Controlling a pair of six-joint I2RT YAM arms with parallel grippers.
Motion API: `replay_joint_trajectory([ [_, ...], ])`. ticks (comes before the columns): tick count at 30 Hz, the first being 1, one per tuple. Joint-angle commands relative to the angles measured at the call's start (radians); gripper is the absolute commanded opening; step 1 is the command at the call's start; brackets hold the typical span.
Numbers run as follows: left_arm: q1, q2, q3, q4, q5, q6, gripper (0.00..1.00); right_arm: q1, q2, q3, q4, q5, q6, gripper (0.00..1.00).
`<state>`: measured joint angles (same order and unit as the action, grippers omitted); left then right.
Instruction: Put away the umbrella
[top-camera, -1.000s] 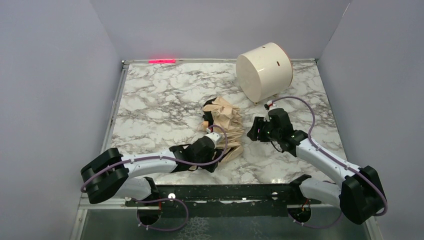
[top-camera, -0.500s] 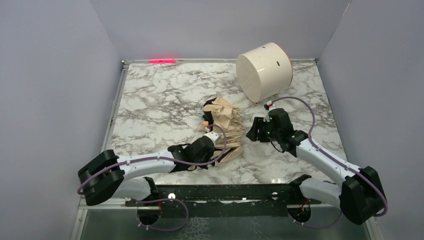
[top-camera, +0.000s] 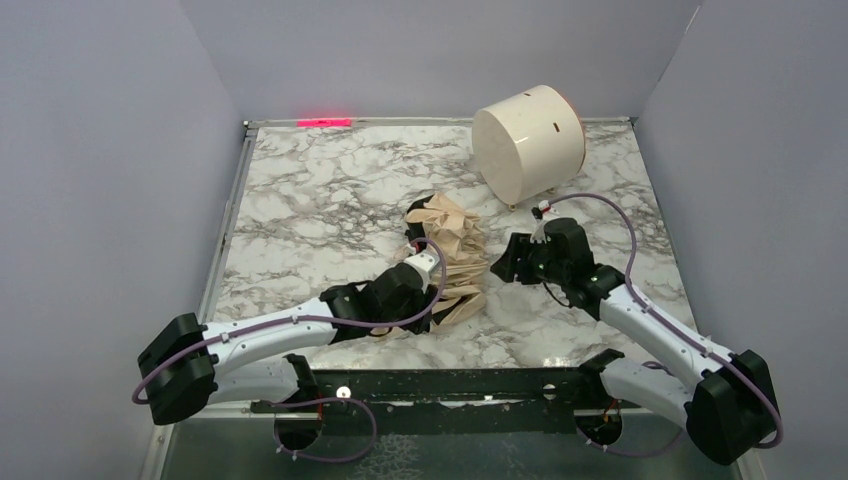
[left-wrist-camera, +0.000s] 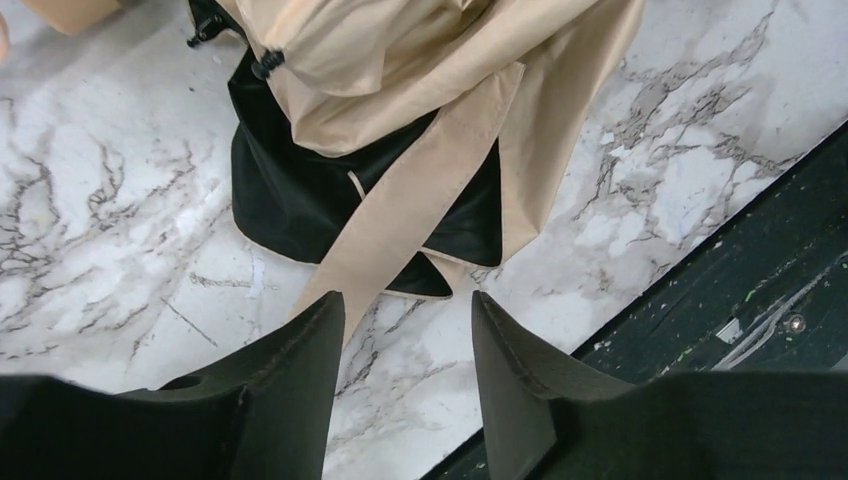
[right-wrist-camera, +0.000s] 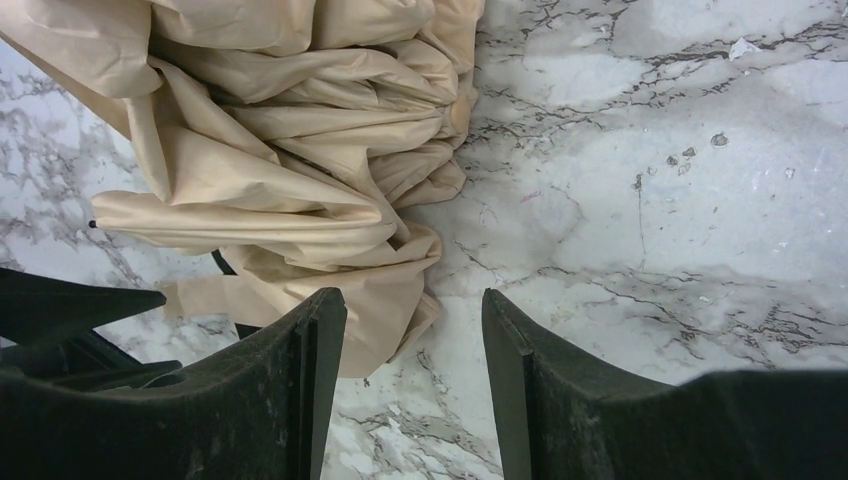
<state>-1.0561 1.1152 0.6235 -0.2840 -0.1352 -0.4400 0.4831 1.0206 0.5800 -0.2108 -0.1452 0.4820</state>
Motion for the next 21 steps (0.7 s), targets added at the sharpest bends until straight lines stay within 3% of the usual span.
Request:
replay_joint_trajectory([
  [1,-0.007,0.051,-0.030,0.000,0.038,0.018,0.53,0.003,-0.015,-0.026,0.004,-0.030,0.015,0.58],
  [14,-0.007,0.187,-0.019,0.080,-0.078,0.028,0.54,0.003,-0.033,-0.036,-0.008,-0.036,0.015,0.58],
  [21,-0.007,0.244,0.004,0.092,-0.104,0.049,0.61,0.003,-0.030,-0.043,0.001,-0.048,0.018,0.58],
])
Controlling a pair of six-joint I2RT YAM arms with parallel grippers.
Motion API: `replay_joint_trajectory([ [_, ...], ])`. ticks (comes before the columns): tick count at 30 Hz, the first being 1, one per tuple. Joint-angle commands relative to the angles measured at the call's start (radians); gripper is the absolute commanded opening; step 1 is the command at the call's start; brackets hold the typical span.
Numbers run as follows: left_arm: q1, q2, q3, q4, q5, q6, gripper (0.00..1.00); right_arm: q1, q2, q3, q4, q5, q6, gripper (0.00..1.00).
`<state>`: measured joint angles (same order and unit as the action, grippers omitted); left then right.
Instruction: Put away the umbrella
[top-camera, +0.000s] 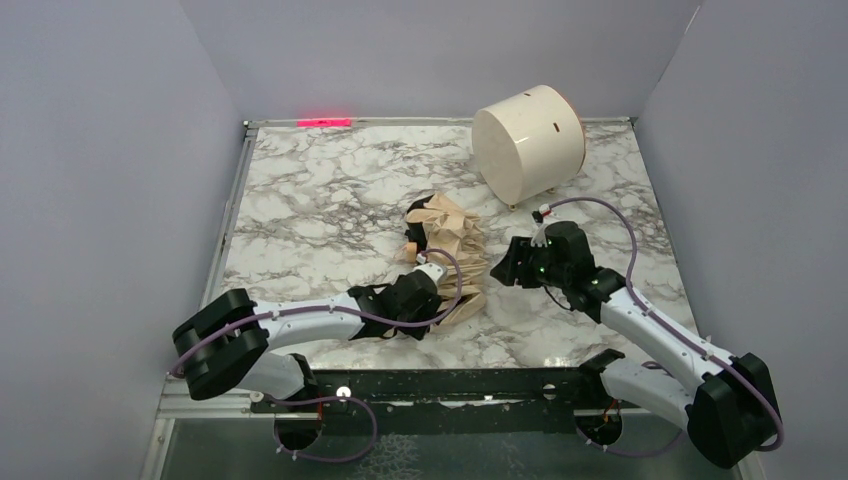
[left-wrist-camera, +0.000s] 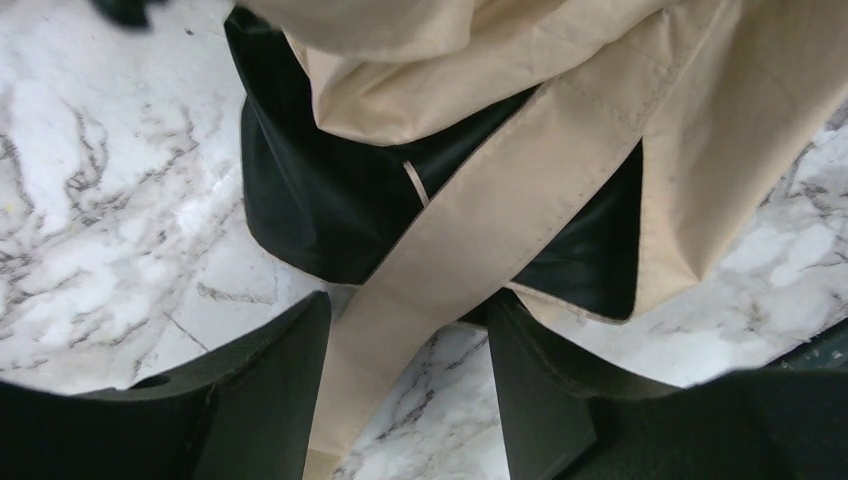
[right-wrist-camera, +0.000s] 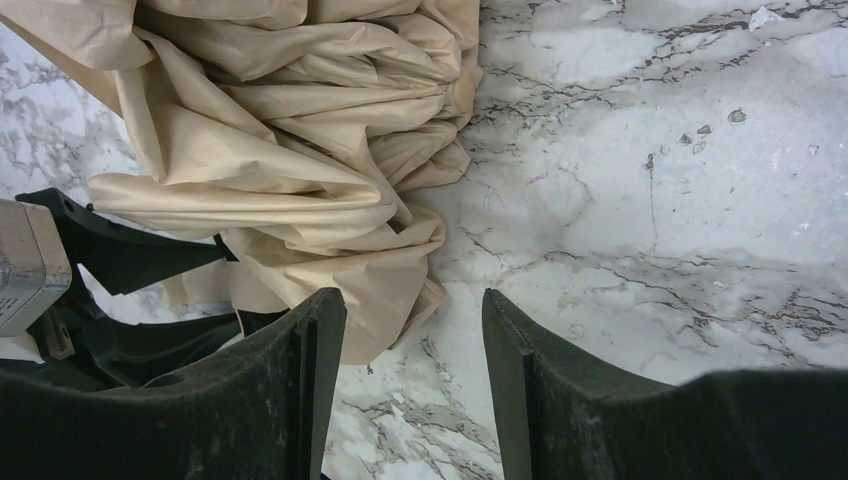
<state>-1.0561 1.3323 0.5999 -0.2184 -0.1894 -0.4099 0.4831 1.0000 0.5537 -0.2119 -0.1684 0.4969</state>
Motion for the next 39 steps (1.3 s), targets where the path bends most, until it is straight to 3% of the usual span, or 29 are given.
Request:
replay_joint_trajectory([
  [1,-0.007,0.031,0.030,0.025,-0.057,0.019,0.60,0.003,-0.009,-0.018,0.001,-0.025,0.003,0.58],
  [5,-0.007,0.025,0.025,0.012,-0.087,0.010,0.54,0.003,-0.010,-0.023,0.000,-0.025,0.004,0.58],
  [10,-0.007,0.002,0.026,0.005,-0.107,0.002,0.32,0.004,-0.007,-0.030,0.009,-0.027,0.007,0.58],
  [21,-0.007,-0.015,0.068,-0.009,-0.110,0.013,0.01,0.003,0.000,-0.035,0.019,-0.039,0.009,0.58],
  [32,-0.007,-0.093,0.167,-0.114,-0.062,0.032,0.00,0.003,-0.085,-0.026,-0.011,-0.029,0.027,0.59],
  [39,-0.007,-0.155,0.180,-0.142,0.015,0.001,0.00,0.003,-0.176,-0.052,0.040,-0.149,0.070,0.65],
])
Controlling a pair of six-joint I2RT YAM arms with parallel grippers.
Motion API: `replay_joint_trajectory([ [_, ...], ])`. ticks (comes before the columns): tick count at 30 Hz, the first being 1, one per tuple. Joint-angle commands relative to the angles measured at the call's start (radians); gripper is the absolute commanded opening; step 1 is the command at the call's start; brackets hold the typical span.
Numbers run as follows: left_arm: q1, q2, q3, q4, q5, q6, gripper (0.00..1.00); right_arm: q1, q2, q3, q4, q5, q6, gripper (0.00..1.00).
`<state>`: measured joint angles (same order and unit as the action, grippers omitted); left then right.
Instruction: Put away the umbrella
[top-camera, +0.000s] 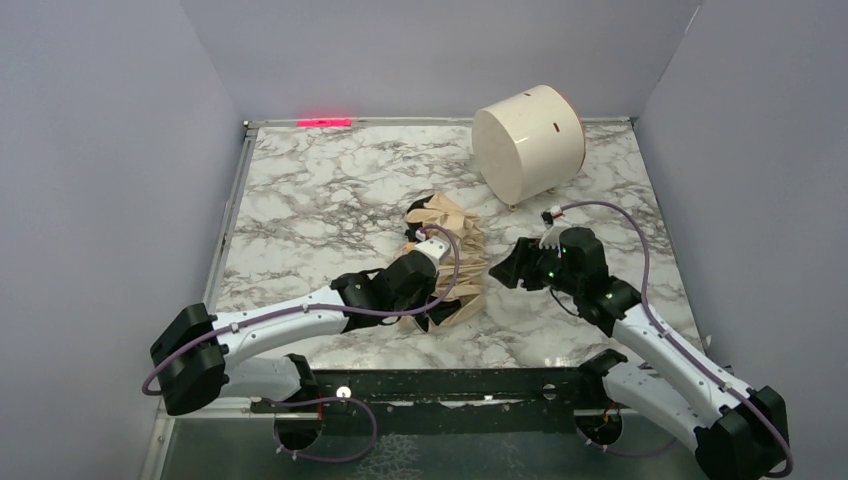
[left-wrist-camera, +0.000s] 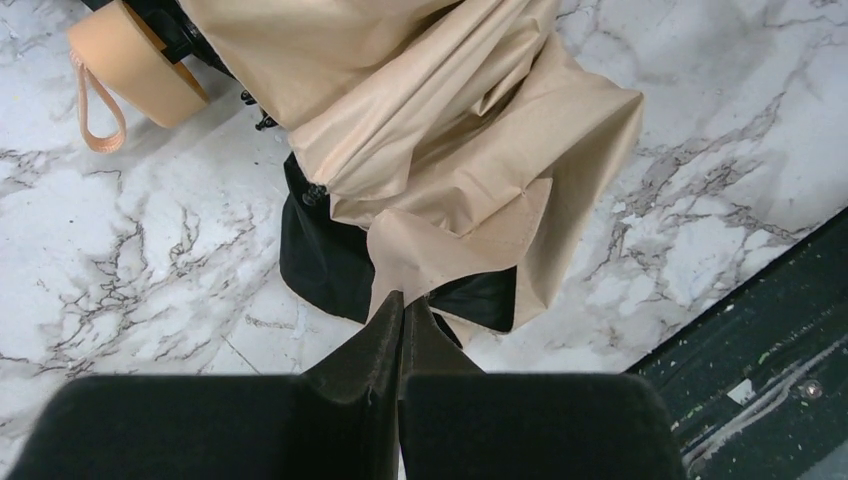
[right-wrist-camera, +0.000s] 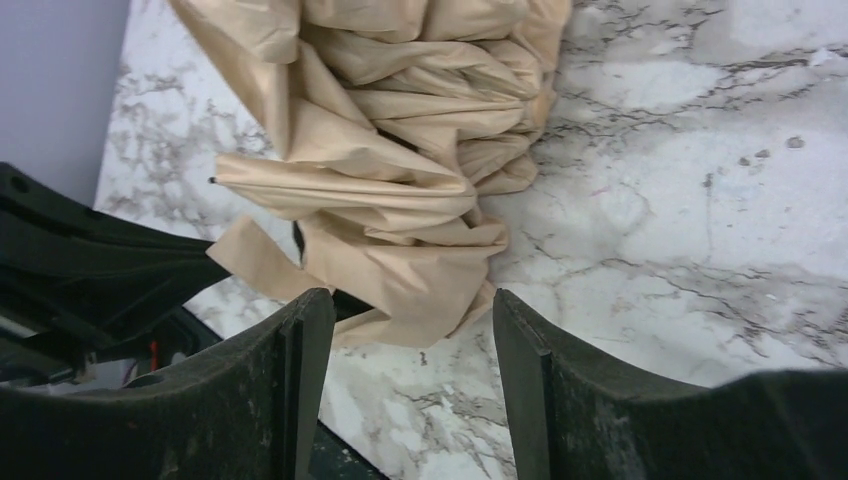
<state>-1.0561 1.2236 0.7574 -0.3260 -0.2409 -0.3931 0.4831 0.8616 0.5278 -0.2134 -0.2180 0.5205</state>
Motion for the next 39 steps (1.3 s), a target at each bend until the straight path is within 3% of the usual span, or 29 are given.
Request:
replay_joint_trajectory([
  [1,-0.007,-0.053,0.023,-0.034,0.078,-0.020,0.00,0.003,-0.046,-0.035,0.058,-0.121,0.074,0.65],
  [7,-0.012,-0.090,0.039,-0.023,0.149,-0.028,0.00,0.087,-0.133,-0.093,0.166,-0.105,0.182,0.76],
  [12,-0.013,-0.123,0.073,-0.032,0.120,-0.012,0.00,0.208,-0.124,-0.132,0.319,-0.054,0.013,0.78],
  [19,-0.013,-0.089,0.134,-0.070,0.119,0.013,0.00,0.216,-0.073,-0.212,0.643,-0.040,-0.171,0.75],
  [23,-0.013,-0.088,0.154,-0.082,0.104,0.025,0.00,0.217,-0.107,-0.312,0.870,-0.127,-0.320,0.73],
  [27,-0.013,-0.087,0.174,-0.096,0.098,0.040,0.00,0.218,-0.093,-0.357,1.014,-0.153,-0.282,0.71],
  [31,-0.013,-0.079,0.184,-0.103,0.102,0.051,0.00,0.217,-0.050,-0.316,0.993,-0.207,-0.234,0.66],
  [34,-0.013,-0.078,0.184,-0.104,0.103,0.057,0.00,0.217,-0.020,-0.307,0.974,-0.271,-0.342,0.63],
  [39,-0.012,-0.084,0.186,-0.118,0.090,0.071,0.00,0.227,0.022,-0.234,0.784,-0.329,-0.587,0.59],
])
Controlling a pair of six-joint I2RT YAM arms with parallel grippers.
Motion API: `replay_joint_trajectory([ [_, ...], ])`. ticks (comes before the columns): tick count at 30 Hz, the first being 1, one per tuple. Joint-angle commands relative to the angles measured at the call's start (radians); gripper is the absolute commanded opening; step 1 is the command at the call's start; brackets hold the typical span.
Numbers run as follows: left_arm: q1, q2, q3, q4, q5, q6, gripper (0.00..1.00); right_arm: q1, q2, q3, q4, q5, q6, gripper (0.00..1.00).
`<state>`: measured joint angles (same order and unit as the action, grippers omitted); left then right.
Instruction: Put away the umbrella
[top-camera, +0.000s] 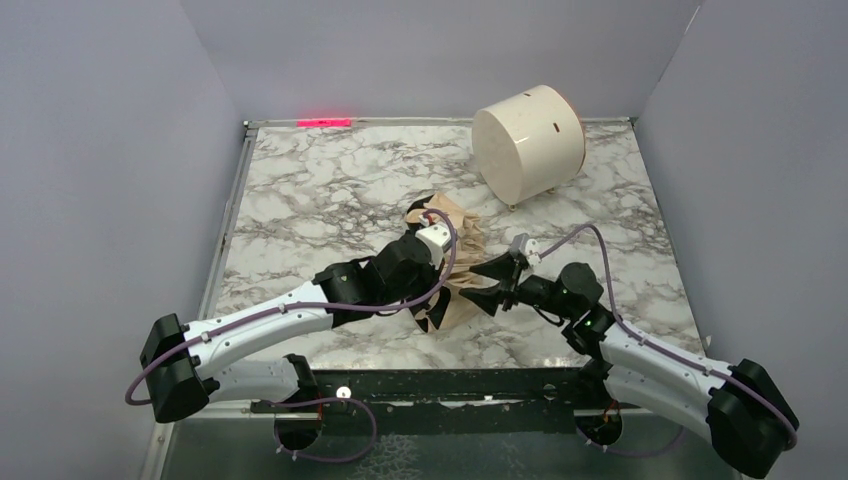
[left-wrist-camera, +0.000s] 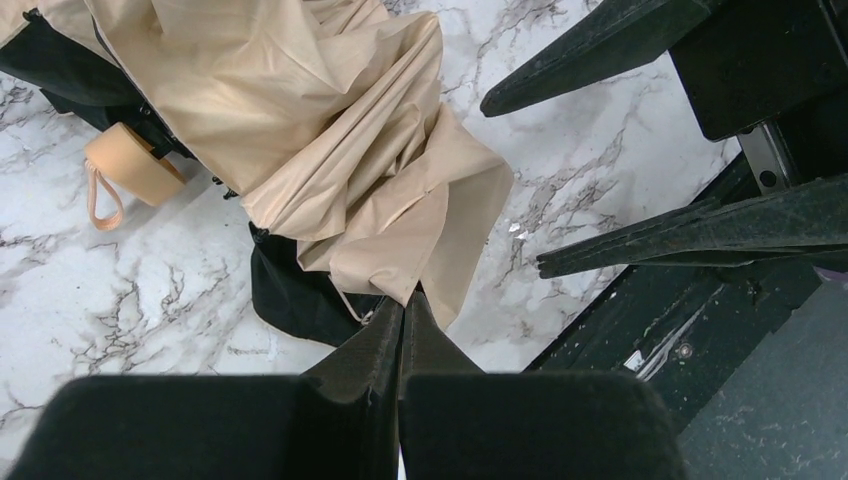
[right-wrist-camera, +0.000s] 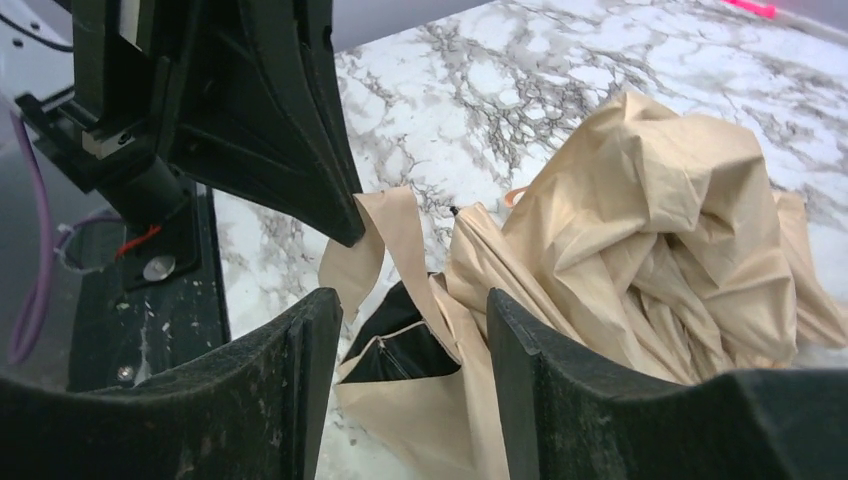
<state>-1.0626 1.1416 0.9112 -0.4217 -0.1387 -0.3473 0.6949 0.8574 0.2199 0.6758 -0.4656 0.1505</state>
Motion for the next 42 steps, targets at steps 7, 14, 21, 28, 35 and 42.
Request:
replay_joint_trajectory([
  [7,-0.006,-0.010,0.032,-0.029,-0.013,0.029,0.00,0.113,0.172,0.158,-0.159,-0.025,-0.468,0.54],
  [14,-0.007,-0.005,0.041,-0.045,-0.001,0.043,0.00,0.113,0.257,0.217,-0.158,0.003,-0.544,0.52],
  [21,-0.007,-0.009,0.051,-0.053,-0.001,0.049,0.00,0.114,0.333,0.269,-0.199,-0.013,-0.559,0.47],
  [28,-0.006,-0.003,0.064,-0.051,-0.002,0.051,0.00,0.113,0.389,0.295,-0.180,-0.024,-0.507,0.34],
  [35,-0.006,-0.051,0.041,-0.035,-0.001,0.043,0.11,0.113,0.382,0.268,-0.068,0.067,-0.364,0.01],
  [42,-0.005,-0.172,-0.042,-0.026,-0.073,-0.041,0.57,0.114,0.297,0.212,0.061,0.136,-0.248,0.01],
])
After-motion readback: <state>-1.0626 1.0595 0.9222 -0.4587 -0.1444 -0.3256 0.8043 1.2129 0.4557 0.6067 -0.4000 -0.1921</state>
